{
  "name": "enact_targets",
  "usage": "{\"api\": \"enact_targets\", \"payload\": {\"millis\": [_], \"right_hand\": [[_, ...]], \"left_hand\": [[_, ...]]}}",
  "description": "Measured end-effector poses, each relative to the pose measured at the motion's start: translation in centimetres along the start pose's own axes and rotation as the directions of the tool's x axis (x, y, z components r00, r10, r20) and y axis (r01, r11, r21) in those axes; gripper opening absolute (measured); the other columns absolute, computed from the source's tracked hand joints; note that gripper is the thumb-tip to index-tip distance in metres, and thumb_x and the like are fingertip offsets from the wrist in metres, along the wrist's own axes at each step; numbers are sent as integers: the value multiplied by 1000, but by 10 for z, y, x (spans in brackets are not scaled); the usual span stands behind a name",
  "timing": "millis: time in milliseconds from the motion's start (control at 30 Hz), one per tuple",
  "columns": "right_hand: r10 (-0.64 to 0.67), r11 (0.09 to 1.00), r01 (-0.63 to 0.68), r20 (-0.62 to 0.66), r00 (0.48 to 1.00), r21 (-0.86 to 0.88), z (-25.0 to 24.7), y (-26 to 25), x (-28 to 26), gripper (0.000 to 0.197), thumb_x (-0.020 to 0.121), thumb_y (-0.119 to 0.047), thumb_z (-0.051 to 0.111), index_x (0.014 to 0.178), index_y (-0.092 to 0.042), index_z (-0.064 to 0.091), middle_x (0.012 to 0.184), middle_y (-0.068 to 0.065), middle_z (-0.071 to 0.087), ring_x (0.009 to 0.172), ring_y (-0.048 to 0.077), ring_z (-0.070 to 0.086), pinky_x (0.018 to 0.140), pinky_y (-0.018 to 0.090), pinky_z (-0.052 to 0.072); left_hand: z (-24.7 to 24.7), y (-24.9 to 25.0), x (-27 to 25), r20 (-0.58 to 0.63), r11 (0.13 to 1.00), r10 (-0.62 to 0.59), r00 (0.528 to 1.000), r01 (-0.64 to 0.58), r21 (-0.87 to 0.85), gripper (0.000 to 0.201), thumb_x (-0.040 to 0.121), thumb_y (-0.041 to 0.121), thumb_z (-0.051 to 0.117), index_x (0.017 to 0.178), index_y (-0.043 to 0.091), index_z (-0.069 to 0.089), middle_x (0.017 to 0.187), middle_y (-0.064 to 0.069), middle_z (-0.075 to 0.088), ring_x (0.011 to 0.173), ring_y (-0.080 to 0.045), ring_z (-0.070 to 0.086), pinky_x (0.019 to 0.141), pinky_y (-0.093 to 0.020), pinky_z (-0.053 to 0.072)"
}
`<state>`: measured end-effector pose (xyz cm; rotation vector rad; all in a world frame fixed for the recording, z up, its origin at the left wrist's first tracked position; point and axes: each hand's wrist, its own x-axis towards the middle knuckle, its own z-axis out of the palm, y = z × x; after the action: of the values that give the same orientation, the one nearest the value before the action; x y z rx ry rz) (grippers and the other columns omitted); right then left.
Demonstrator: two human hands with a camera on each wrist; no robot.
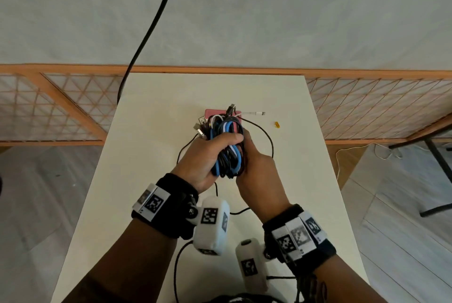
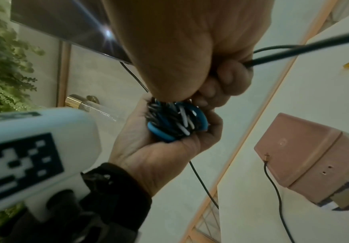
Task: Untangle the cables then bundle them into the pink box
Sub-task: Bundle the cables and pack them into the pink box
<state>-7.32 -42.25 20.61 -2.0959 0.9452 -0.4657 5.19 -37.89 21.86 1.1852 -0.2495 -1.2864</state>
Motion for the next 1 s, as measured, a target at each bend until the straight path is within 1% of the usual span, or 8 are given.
{"api": "enact_targets", "payload": {"millis": [167, 300, 433, 567, 667, 767, 900, 1000], "right_hand": [[-19, 999, 19, 5, 1000, -40, 3, 2, -2, 53, 88, 6, 51, 140, -7, 51, 104, 12, 71, 91, 30, 69, 75, 32, 54], [-152, 980, 134, 122, 981, 148, 5, -4, -11, 72, 95, 4, 45, 158, -17, 20, 125, 7, 60, 98, 17, 64, 81, 26, 54], [-94, 985, 66, 179, 979, 158, 6, 4, -21, 93, 100, -5, 49, 159, -38, -15, 101, -1, 70, 72, 11, 65, 68, 22, 54], [78, 972, -121, 208, 975, 200, -2, 20, -24, 95, 94, -35, 71, 162, -29, 5, 103, -12, 66, 82, 6, 70, 79, 30, 59], [32, 975, -73, 190, 981, 211, -30, 18, 0, 118, 61, -59, 88, 150, -49, 11, 141, -16, 34, 125, -14, 43, 102, 18, 44], [-117, 976, 85, 157, 981, 199, -56, -1, 37, 144, 56, -44, 97, 159, -38, -4, 157, -24, 4, 142, -20, 9, 105, -4, 17], [-155, 917, -14, 390, 907, 398, -56, -18, 56, 135, 61, -39, 96, 163, -28, 8, 148, -8, 47, 138, 2, 42, 122, 28, 31], [-210, 784, -130, 457, 864, 607, -32, -20, 40, 96, 67, -60, 86, 143, -14, 48, 112, 1, 67, 101, 18, 67, 100, 42, 54]], "left_hand": [[5, -4, 3, -51, 988, 59, 997, -51, 144, 34, 72, 22, 86, 101, 5, 81, 112, -24, 77, 108, -37, 75, 97, -48, 59], [-2, -1, 8, -96, 998, 45, 994, -41, 39, 15, 90, 5, 72, 99, -6, 76, 95, -21, 79, 89, -33, 77, 78, -38, 61], [-9, 3, 11, -225, 984, 167, 960, -175, -16, 23, 79, 9, 80, 97, -3, 74, 89, -21, 72, 77, -34, 72, 72, -39, 58], [-20, 31, 6, -159, 985, 162, 974, -169, -35, 14, 85, 14, 74, 78, 3, 67, 74, -12, 60, 57, -26, 60, 65, -36, 51], [-18, 46, -11, 41, 988, 138, 990, -140, 70, 16, 88, 10, 66, 72, 9, 64, 66, -7, 57, 52, -21, 56, 59, -32, 49], [-7, 49, -22, 168, 991, 97, 981, -111, 77, 14, 82, 9, 68, 91, 0, 62, 65, -8, 56, 53, -22, 54, 56, -33, 49], [-6, 58, -26, 202, 984, 134, 970, -154, 90, 17, 81, 6, 67, 95, -3, 65, 64, -8, 57, 51, -19, 56, 57, -32, 49], [-12, 64, -25, 146, 975, 199, 969, -211, 74, 4, 83, 6, 64, 84, 3, 65, 63, -9, 56, 51, -20, 56, 53, -27, 50]]}}
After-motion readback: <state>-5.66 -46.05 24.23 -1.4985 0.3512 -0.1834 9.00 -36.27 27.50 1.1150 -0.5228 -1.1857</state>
